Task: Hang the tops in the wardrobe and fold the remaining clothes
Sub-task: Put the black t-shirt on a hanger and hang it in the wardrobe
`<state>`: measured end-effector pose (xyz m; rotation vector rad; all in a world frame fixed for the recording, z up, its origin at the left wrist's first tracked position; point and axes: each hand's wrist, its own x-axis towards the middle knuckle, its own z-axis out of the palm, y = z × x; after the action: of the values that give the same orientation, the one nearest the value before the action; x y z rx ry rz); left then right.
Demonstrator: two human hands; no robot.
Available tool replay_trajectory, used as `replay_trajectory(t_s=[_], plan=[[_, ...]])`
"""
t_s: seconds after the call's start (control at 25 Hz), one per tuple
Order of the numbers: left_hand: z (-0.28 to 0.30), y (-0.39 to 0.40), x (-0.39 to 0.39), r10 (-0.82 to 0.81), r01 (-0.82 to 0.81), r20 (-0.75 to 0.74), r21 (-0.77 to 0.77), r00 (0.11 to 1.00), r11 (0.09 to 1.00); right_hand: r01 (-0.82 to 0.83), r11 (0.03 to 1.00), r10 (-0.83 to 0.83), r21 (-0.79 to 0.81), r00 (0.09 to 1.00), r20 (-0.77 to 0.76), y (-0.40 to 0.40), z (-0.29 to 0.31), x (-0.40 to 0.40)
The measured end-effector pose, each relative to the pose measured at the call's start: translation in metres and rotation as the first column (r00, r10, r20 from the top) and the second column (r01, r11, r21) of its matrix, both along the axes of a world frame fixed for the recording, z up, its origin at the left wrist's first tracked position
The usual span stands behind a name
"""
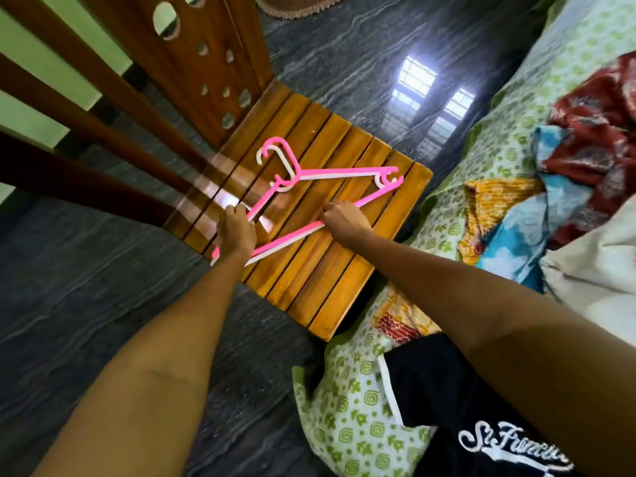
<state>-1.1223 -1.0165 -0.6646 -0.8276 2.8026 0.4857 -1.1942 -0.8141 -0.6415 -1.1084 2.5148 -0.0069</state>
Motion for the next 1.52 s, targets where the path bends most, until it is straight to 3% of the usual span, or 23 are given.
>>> replay_trajectory(t_s=[0.28, 0.52, 0.68, 0.84, 1.0, 1.12, 1.2, 1.28, 1.32, 1.4, 1.44, 1.52], plan=[[0.023, 0.018, 0.012, 0.076, -0.058, -0.181, 0.106, 0.980, 0.993, -0.054, 0.997, 0.053, -0.049, 0.998, -0.034, 0.020, 0.022, 0.003], [0.051, 0.031, 0.023, -0.001, 0.024, -0.180, 0.127, 0.984, 0.992, -0.058, 0.996, 0.057, -0.061, 0.998, -0.024, 0.046, 0.055, 0.023], [0.080, 0.064, 0.041, -0.122, 0.156, -0.254, 0.117, 0.959, 0.981, 0.040, 0.969, -0.046, -0.244, 0.999, -0.019, 0.091, 0.069, 0.049], [0.105, 0.147, 0.069, -0.217, 0.241, -0.169, 0.137, 0.961, 0.961, 0.083, 0.949, -0.101, -0.303, 0.994, -0.044, 0.186, 0.070, 0.121], [0.108, 0.235, 0.103, -0.375, 0.375, -0.040, 0.204, 0.926, 0.904, 0.307, 0.901, -0.341, -0.306, 0.938, -0.064, 0.287, 0.069, 0.203], [0.109, 0.300, 0.129, -0.502, 0.492, 0.019, 0.173, 0.864, 0.853, 0.507, 0.807, -0.569, -0.302, 0.805, -0.169, 0.358, 0.075, 0.258], [0.107, 0.338, 0.147, -0.594, 0.585, 0.013, 0.160, 0.804, 0.795, 0.662, 0.703, -0.706, -0.259, 0.692, -0.150, 0.391, 0.076, 0.283], [0.104, 0.368, 0.160, -0.660, 0.644, 0.034, 0.183, 0.751, 0.742, 0.832, 0.533, -0.832, -0.153, 0.549, 0.083, 0.414, 0.073, 0.293], [0.102, 0.380, 0.164, -0.682, 0.663, 0.050, 0.193, 0.729, 0.723, 0.906, 0.411, -0.870, -0.103, 0.423, 0.253, 0.421, 0.069, 0.293], [0.097, 0.403, 0.171, -0.721, 0.697, 0.075, 0.208, 0.688, 0.687, 0.992, 0.115, -0.818, -0.049, 0.122, 0.562, 0.435, 0.067, 0.290], [0.094, 0.413, 0.173, -0.740, 0.713, 0.076, 0.219, 0.669, 0.667, 0.999, -0.003, -0.753, -0.052, 0.032, 0.658, 0.441, 0.065, 0.289], [0.087, 0.430, 0.177, -0.748, 0.703, 0.068, 0.294, 0.660, 0.647, 0.988, -0.127, -0.693, -0.084, -0.028, 0.720, 0.454, 0.059, 0.290]])
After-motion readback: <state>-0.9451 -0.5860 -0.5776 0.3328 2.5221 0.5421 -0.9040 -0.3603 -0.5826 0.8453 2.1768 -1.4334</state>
